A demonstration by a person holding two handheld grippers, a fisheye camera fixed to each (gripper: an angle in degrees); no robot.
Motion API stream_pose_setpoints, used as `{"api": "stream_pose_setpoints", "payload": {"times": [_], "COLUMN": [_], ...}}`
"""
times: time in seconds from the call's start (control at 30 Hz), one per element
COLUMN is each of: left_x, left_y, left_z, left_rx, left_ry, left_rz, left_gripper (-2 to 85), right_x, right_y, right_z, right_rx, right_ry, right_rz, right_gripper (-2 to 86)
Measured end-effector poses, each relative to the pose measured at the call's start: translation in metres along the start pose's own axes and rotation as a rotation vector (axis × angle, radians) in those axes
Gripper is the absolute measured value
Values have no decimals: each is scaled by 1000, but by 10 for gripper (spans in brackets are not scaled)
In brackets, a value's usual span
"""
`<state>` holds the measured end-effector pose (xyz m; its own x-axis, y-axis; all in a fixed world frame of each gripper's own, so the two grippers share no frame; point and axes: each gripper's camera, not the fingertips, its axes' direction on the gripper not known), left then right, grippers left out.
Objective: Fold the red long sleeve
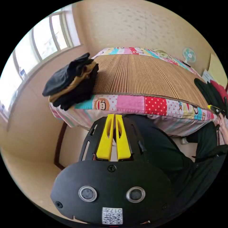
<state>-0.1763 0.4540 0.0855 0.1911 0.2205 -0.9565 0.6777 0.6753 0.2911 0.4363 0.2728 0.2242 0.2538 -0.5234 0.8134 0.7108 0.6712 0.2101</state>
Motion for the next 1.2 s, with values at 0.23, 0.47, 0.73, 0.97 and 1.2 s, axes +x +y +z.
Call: {"api": "stream_pose_setpoints", "payload": {"times": [0.23,0.47,0.73,0.97,1.2], "left_x": [72,85,64,7,9], "left_y": [-121,-115,-83,-58,-77], "left_z": [-12,5,-1,8,16], "left_rx": [206,424,311,412,402], "left_ry": [471,1257,1051,1038,1065], "left_rz": [121,-8,48,-144,-120], "left_gripper": [-7,35,51,4,-9], "right_x": [93,122,187,-3,-198], "right_y": [96,106,33,-126,-202], "right_z": [-188,-332,-380,-378,-324], "right_rx": [427,807,693,818,904], "right_ry": [441,590,661,477,326], "right_rz": [507,662,797,179,-189], "right_gripper": [33,91,54,31,33]}}
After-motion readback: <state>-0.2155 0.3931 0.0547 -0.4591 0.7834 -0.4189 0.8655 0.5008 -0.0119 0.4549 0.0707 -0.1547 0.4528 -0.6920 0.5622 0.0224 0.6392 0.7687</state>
